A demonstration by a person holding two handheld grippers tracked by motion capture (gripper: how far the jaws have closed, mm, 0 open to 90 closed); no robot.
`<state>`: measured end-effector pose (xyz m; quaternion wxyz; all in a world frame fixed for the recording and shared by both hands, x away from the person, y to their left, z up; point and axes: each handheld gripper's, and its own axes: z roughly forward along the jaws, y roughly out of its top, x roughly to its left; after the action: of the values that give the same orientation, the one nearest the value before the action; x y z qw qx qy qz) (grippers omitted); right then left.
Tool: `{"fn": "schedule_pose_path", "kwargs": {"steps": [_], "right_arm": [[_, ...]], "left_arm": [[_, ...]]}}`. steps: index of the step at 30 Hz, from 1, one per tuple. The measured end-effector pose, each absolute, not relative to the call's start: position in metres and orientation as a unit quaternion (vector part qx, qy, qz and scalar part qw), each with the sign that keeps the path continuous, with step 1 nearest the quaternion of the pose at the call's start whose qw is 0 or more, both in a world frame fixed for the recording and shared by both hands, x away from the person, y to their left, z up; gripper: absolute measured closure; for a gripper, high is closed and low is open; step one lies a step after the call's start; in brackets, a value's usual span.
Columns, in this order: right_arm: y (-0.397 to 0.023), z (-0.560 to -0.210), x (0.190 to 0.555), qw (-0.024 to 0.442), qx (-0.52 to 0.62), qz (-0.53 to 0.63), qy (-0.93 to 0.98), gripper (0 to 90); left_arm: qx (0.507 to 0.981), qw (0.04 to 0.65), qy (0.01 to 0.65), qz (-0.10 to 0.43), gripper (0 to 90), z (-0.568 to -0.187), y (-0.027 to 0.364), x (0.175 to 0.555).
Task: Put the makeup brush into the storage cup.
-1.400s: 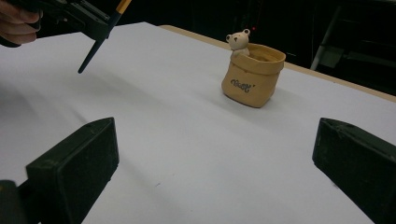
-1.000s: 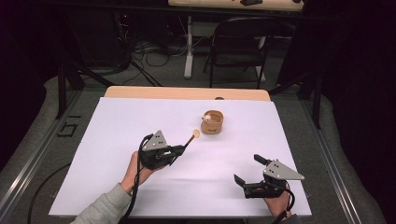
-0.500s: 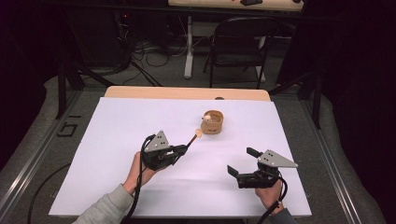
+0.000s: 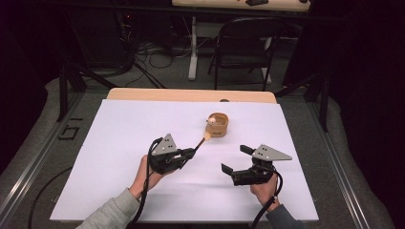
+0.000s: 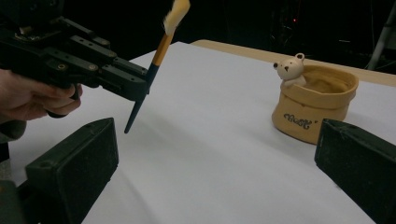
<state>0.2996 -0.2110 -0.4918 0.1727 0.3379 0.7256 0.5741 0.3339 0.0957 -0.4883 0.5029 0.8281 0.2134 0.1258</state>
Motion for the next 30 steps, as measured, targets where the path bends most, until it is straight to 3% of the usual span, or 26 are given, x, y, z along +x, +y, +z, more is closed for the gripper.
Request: {"fn": "schedule_pose_path", "kwargs": {"steps": [30], "right_arm": [[-0.189, -0.482, 0.318, 0.157, 0.332, 0.593, 0.717, 1.4]], "left_arm": [[0.828, 0.503, 0.211, 0.127, 82.6, -0.487, 0.083, 0.335]]}}
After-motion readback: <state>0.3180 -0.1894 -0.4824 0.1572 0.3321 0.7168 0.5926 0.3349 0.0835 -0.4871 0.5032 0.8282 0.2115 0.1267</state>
